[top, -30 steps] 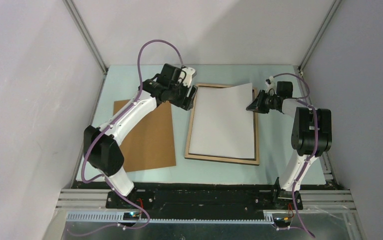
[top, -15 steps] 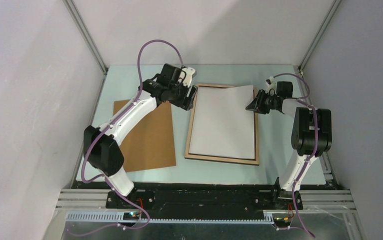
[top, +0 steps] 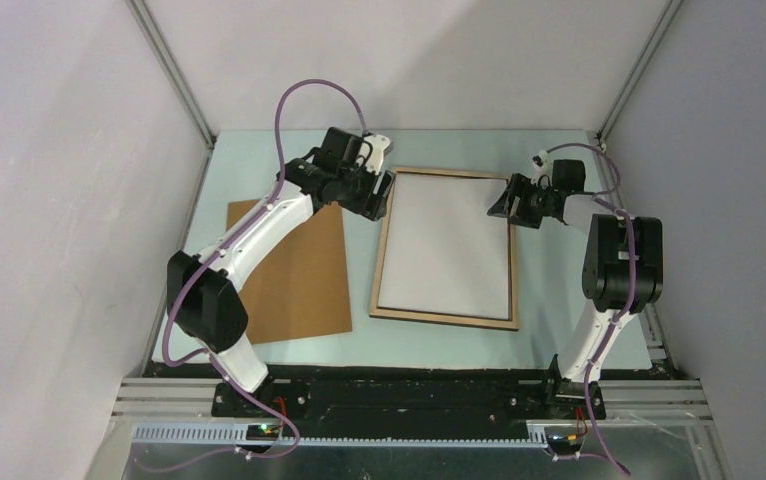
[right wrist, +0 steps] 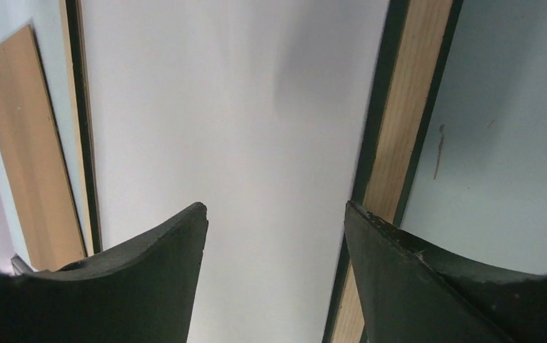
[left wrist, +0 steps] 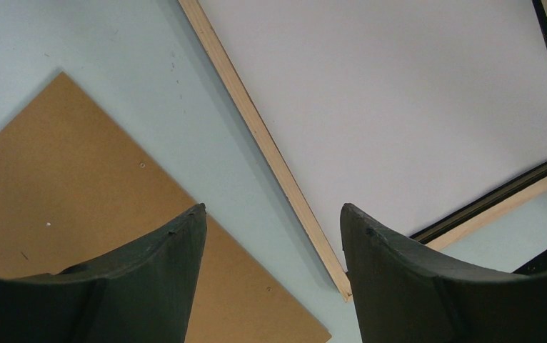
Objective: Put the photo into the frame
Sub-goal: Turn over the photo from the photo frame.
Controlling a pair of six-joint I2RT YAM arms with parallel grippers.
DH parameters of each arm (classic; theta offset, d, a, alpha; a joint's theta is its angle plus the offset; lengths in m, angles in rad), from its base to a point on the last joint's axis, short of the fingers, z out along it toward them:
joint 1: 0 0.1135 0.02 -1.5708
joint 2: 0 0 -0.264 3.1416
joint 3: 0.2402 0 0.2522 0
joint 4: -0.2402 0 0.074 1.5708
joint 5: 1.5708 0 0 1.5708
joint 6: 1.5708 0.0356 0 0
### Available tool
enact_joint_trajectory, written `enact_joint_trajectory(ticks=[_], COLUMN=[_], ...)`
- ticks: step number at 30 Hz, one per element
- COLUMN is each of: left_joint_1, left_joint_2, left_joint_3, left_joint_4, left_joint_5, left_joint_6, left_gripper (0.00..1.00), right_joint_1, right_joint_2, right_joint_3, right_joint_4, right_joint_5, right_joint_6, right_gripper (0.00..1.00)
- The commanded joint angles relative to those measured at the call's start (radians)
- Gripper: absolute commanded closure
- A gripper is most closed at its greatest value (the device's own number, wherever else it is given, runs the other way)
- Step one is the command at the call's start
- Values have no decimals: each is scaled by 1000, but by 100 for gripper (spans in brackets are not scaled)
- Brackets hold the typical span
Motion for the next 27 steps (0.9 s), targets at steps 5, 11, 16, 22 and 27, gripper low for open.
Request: enact_joint_trajectory(ticks=[5, 11, 16, 22, 27], left_joint_1=[11, 32, 85, 210, 351], left_joint_2=[-70, -94, -140, -245, -326], left_joint_3=[-13, -39, -118, -249, -353], left_joint_4=[25, 24, 26, 26, 25], left_joint_5=[-30, -69, -107, -107, -96], left_joint_6=[27, 37, 58, 67, 71], left_gripper=[25, 24, 17, 1, 0], right_joint_1=[22, 58, 163, 375, 537], right_joint_2=[-75, -147, -230, -287, -243], right_joint_3=[62, 62, 62, 87, 187], right_joint_4=[-52, -74, -65, -70, -119], right_joint_5=[106, 163, 195, 299, 342], right_joint_6=[-48, -93, -138, -222, -248], right_gripper=[21, 18, 13, 3, 1])
